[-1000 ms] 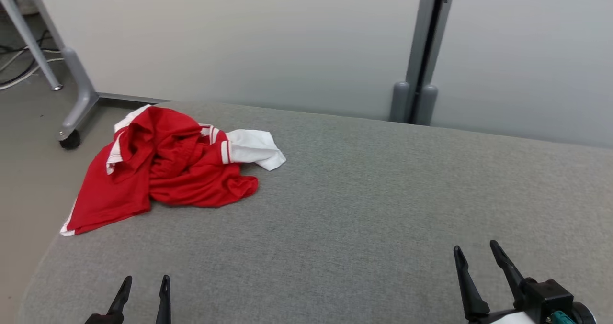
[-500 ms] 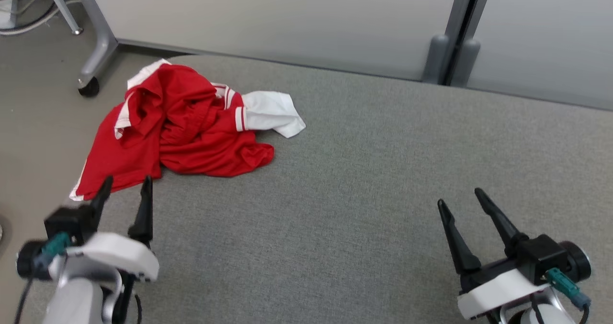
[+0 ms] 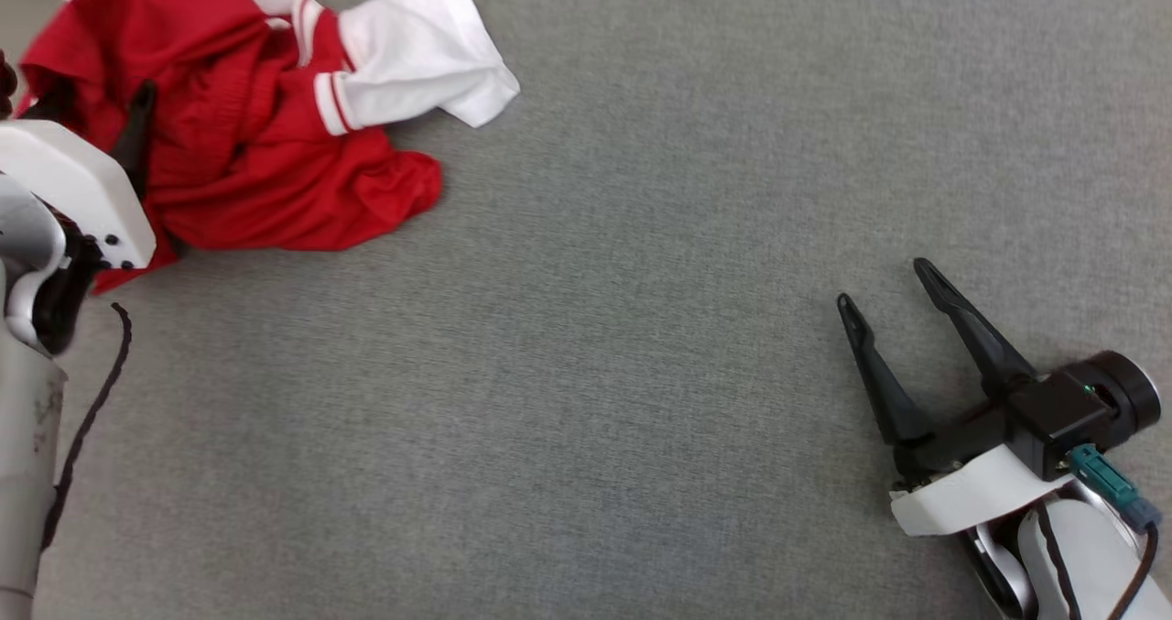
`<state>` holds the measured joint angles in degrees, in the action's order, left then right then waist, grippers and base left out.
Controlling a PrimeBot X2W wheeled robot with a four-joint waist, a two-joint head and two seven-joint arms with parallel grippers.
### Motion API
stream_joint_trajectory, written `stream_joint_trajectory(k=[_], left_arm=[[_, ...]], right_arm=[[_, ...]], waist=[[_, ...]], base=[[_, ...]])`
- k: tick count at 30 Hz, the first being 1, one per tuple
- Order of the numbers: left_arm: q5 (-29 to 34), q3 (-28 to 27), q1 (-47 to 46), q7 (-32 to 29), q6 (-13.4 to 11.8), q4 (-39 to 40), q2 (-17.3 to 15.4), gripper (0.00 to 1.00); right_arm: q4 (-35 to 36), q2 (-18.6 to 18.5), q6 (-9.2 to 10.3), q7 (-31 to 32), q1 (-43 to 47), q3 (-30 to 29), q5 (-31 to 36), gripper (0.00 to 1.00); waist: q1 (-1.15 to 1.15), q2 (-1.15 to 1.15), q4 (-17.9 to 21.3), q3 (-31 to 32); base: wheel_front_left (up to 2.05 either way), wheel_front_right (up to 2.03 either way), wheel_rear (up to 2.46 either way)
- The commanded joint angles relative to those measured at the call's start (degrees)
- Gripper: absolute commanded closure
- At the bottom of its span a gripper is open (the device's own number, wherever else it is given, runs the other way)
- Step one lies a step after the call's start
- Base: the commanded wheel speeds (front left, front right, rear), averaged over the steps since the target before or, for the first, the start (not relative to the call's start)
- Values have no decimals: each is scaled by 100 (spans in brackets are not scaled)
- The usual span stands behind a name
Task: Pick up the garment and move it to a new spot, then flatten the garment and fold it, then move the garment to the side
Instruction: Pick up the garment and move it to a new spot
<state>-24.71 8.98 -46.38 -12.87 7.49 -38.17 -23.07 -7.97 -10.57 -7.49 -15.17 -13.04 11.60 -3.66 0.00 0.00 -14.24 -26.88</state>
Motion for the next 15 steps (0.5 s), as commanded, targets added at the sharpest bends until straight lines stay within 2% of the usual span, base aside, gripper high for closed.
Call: stream_joint_trajectory(k=[1,4,7,10,15], left_arm=[[-7,62,-215,-66,-4,-211,-63,0],[-107,53,-509,-94,-4,-743,-80,0],[-147,93,-684,123,-4,-1075,-124,100],[-125,232,-655,232,-4,-1245,-141,100],[-187,212,-538,835,-4,-1349,-264,100]], right_arm=[[-93,-56,0,6,13,25,-24,0],[-118,-77,2,16,24,56,-37,0],[-129,-8,2,22,26,44,-54,0],[-154,57,2,22,89,34,-69,0],[-158,249,0,5,262,-48,-140,0]], waist=[[0,0,219,-225],[0,0,323,-273],[0,0,407,-226],[0,0,435,-109],[0,0,450,321]], base=[[0,0,0],[0,0,0],[0,0,0],[0,0,0],[0,0,0]])
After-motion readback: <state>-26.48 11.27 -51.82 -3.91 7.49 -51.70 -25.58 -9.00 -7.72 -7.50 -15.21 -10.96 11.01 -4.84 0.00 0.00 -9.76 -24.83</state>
